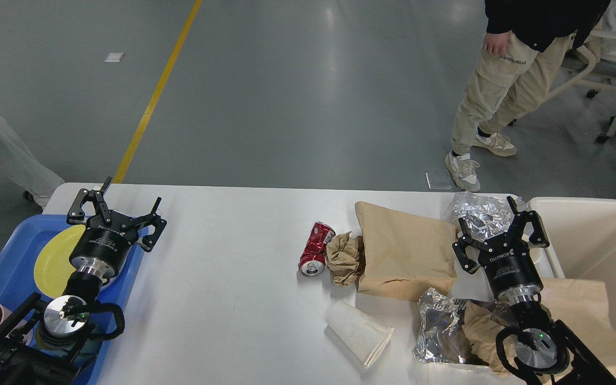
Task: Tidy desktop
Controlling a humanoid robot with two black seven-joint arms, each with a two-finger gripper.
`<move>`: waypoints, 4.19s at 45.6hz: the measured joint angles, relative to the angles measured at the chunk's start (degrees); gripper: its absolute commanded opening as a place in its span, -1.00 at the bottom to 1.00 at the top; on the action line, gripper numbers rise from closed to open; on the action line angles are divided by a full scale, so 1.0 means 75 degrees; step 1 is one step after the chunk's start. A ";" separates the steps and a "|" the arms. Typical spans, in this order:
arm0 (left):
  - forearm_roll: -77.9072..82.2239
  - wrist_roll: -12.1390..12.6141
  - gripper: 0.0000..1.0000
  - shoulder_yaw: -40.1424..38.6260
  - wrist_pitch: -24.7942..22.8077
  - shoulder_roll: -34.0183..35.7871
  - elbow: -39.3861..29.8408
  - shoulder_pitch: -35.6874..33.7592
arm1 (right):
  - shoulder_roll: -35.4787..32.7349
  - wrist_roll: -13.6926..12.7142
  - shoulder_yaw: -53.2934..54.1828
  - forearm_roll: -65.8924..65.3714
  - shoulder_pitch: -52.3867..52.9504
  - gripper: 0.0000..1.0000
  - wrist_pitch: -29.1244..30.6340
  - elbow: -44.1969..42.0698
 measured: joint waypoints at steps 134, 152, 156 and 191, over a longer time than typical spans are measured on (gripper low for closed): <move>0.0116 0.0277 0.93 -0.1076 -0.1963 -0.0443 0.1994 -0.0390 | 0.0001 0.0007 -0.0007 0.0000 0.0030 1.00 -0.0002 -0.0002; 0.0115 0.0277 0.93 -0.1076 -0.1963 -0.0443 0.1994 -0.0389 | -0.0504 -0.0615 -0.0002 0.0212 0.0300 1.00 -0.0082 -0.0017; 0.0115 0.0277 0.93 -0.1076 -0.1963 -0.0443 0.1994 -0.0389 | -0.0899 -0.1302 0.0000 0.0605 0.0533 1.00 -0.0077 0.0007; 0.0116 0.0301 0.93 -0.1076 -0.1976 -0.0443 0.1994 -0.0389 | -0.1535 -0.2040 -0.0075 0.1009 0.0511 1.00 0.0019 -0.0048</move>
